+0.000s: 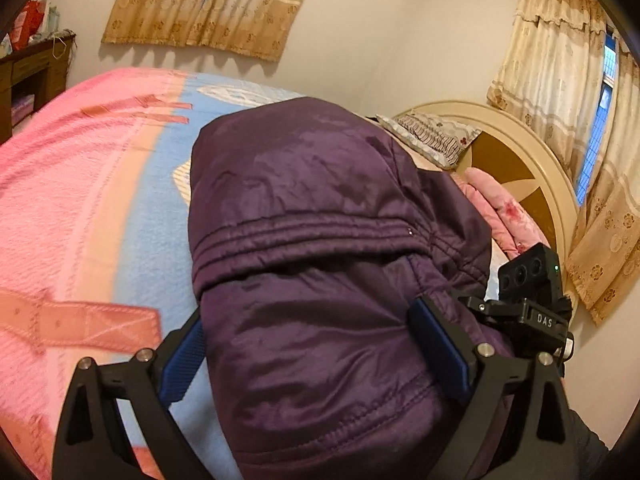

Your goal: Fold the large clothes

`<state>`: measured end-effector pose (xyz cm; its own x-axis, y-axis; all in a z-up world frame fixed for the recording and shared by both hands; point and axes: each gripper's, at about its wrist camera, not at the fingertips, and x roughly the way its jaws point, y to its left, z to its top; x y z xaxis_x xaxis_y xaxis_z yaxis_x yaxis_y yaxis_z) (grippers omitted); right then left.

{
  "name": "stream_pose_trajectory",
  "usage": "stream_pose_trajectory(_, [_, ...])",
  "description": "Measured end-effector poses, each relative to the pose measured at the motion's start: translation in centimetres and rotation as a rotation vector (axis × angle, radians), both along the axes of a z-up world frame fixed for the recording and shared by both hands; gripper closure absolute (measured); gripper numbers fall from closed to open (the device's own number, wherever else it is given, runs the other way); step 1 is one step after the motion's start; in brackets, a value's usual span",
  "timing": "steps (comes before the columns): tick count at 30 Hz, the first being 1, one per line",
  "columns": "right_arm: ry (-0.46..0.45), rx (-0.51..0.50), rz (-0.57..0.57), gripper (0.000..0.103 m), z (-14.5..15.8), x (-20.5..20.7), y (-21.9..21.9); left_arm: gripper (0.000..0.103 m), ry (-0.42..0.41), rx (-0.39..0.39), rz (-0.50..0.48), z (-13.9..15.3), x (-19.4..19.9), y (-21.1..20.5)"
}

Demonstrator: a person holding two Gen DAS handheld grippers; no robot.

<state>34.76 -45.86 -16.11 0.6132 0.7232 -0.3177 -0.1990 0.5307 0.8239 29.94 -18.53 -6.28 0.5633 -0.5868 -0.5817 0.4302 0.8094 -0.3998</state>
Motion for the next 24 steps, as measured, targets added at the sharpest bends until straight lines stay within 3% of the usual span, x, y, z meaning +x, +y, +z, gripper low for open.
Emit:
stream_pose_trajectory(11, [-0.043, 0.026, 0.146, 0.050, 1.5, -0.5, 7.9, 0.005, -0.041, 0.040, 0.144, 1.5, -3.8, 5.1])
stream_pose_trajectory(24, [-0.051, 0.006, 0.304, 0.050, 3.1, 1.0, 19.0, 0.005, -0.051, 0.035, 0.316, 0.9, -6.9, 11.5])
